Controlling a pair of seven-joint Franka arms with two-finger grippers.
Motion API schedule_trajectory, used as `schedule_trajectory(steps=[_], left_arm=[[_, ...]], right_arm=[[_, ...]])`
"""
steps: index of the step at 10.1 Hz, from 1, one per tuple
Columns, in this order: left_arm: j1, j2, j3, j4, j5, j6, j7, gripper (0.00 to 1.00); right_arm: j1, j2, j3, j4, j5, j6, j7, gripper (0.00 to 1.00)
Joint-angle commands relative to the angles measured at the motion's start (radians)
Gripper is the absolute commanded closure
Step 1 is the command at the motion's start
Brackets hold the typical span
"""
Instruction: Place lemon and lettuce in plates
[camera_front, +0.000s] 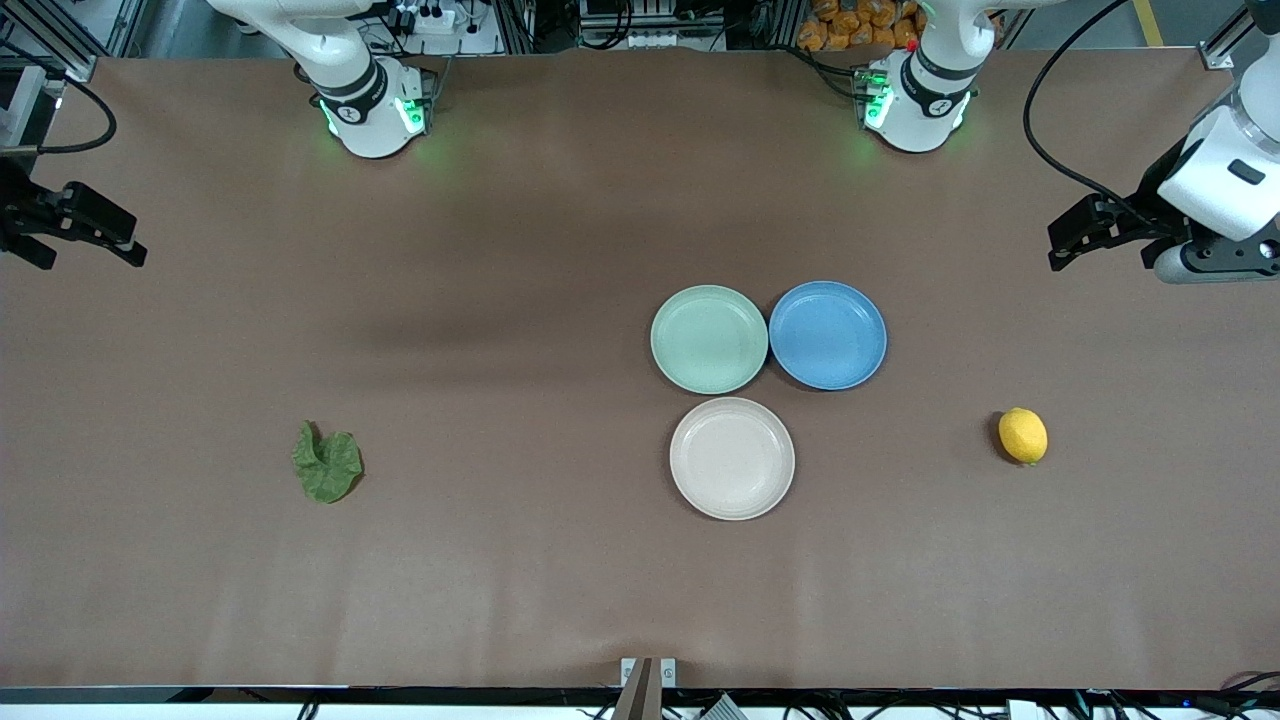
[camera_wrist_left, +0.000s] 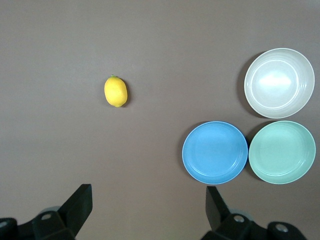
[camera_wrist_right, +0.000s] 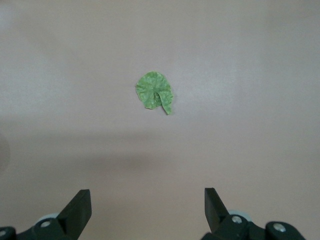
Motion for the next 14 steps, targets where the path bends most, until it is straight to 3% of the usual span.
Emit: schedule_trajectory(steps=[1,9,14], left_arm=[[-0.002,0.012,-0.001,0.029,0.014,-0.026,0.024,0.0],[0.02,0.033,0.005,0.026,0.016,-0.026,0.102,0.0],[0.033,0.185,0.031,0.029,0.059,0.056,0.101,0.0]], right_arm=[[0.001,-0.013,-0.003,0.0,-0.003,-0.004,0.003,0.0],[-0.005,-0.071,-0.009,0.0,-0.002,-0.024,0.001,0.0],[-0.005,-0.068,-0.009,-0.01,-0.002,-0.042,-0.008,0.0]])
